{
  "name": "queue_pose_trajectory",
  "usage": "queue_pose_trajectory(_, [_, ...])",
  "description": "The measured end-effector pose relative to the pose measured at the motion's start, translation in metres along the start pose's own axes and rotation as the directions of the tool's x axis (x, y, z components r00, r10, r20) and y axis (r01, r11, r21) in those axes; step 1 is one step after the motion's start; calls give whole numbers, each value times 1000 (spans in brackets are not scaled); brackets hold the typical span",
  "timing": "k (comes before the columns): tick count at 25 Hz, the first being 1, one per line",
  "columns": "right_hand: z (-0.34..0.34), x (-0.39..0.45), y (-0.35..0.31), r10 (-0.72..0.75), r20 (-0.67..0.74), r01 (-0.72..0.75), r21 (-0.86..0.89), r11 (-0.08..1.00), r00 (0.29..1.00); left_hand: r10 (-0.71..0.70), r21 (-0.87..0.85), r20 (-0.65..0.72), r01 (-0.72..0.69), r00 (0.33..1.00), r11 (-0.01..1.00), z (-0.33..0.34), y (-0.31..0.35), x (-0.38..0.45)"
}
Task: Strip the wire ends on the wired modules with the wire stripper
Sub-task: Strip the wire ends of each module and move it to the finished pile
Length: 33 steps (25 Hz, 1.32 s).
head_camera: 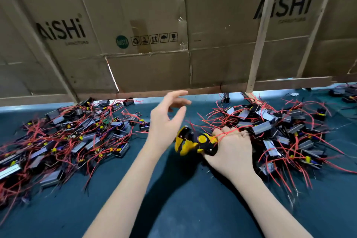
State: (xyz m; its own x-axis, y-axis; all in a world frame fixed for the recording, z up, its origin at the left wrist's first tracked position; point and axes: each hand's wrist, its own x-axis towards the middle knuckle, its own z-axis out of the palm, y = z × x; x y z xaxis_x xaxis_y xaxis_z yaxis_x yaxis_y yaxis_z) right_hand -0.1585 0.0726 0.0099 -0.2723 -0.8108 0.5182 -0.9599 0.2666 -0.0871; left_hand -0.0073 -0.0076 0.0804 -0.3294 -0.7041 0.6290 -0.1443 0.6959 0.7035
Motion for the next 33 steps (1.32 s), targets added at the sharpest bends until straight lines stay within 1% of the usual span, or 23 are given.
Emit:
queue_pose_trajectory(1, [0, 0, 0, 19, 16, -19, 53, 998, 1000, -20, 37, -110, 24, 994, 999, -19, -12, 4])
queue_pose_trajectory(3, [-3, 1, -5, 57, 35, -65, 299, 952, 998, -53, 93, -291, 83, 955, 992, -58, -37, 12])
queue_pose_trajectory(5, [-9, 0, -10, 90, 44, -98, 614, 783, 995, -67, 140, -445, 144, 893, 980, -88, -60, 12])
queue_pose_trajectory(7, [-10, -1, -13, 64, 29, -62, 783, 619, 998, -82, 222, -581, 254, 810, 941, -106, -84, 0])
queue_pose_trajectory(8, [-11, -2, -14, 24, 14, -25, 830, 557, 1000, -81, 300, -605, 321, 792, 898, -108, -95, -8])
queue_pose_trajectory(10, [-12, -2, -17, -50, 19, 6, 894, 447, 999, -110, 504, -526, 413, 843, 759, -106, -112, -22])
queue_pose_trajectory(11, [-12, -3, -20, -75, 60, -27, 924, 381, 995, -146, 597, -471, 436, 870, 673, -104, -119, -25])
queue_pose_trajectory(13, [-13, -3, -25, -23, 161, -152, 963, 222, 987, -220, 688, -424, 471, 878, 552, -105, -126, -27])
queue_pose_trajectory(14, [-14, -2, -24, 42, 178, -183, 963, 199, 983, -250, 692, -429, 494, 868, 526, -108, -127, -27])
queue_pose_trajectory(15, [-13, 0, -21, 122, 138, -167, 949, 269, 983, -271, 681, -441, 516, 855, 520, -112, -128, -28])
queue_pose_trajectory(17, [-14, 3, -7, 216, -27, -105, 810, 576, 976, -283, 661, -456, 534, 844, 527, -116, -130, -30])
queue_pose_trajectory(18, [-15, 4, -2, 227, -71, -105, 728, 678, 971, -283, 660, -459, 536, 842, 525, -116, -130, -31])
queue_pose_trajectory(19, [-16, 4, 1, 232, -92, -106, 689, 717, 968, -282, 661, -460, 537, 842, 524, -116, -130, -31])
queue_pose_trajectory(21, [-13, 1, -1, 188, -133, -27, 745, 666, 973, -272, 657, -472, 541, 838, 525, -116, -129, -31])
queue_pose_trajectory(22, [-13, -1, -5, 154, -140, 28, 822, 568, 978, -265, 647, -487, 547, 832, 531, -116, -129, -31])
queue_pose_trajectory(24, [-13, -4, -11, 36, -94, 78, 948, 308, 995, -256, 621, -522, 569, 813, 540, -117, -129, -31])
queue_pose_trajectory(25, [-12, -5, -13, -19, -25, 28, 983, 180, 1000, -256, 615, -530, 574, 809, 540, -118, -129, -31])
queue_pose_trajectory(26, [-11, -5, -13, -45, 64, -59, 993, 101, 997, -260, 618, -528, 576, 808, 535, -118, -129, -31])
queue_pose_trajectory(27, [-9, -3, -14, -21, 127, -125, 988, 90, 992, -264, 625, -522, 575, 811, 529, -118, -129, -31])
queue_pose_trajectory(28, [-7, -1, -15, 32, 152, -155, 978, 139, 988, -270, 632, -514, 572, 814, 523, -118, -129, -31])
queue_pose_trajectory(29, [-4, 0, -14, 109, 121, -145, 957, 251, 987, -275, 638, -505, 568, 818, 519, -118, -129, -31])
queue_pose_trajectory(31, [1, 3, -9, 222, -39, -78, 866, 494, 974, -278, 645, -492, 560, 825, 520, -118, -130, -31])
queue_pose_trajectory(33, [4, 5, -1, 238, -129, -52, 776, 629, 963, -278, 642, -490, 558, 826, 525, -118, -130, -31])
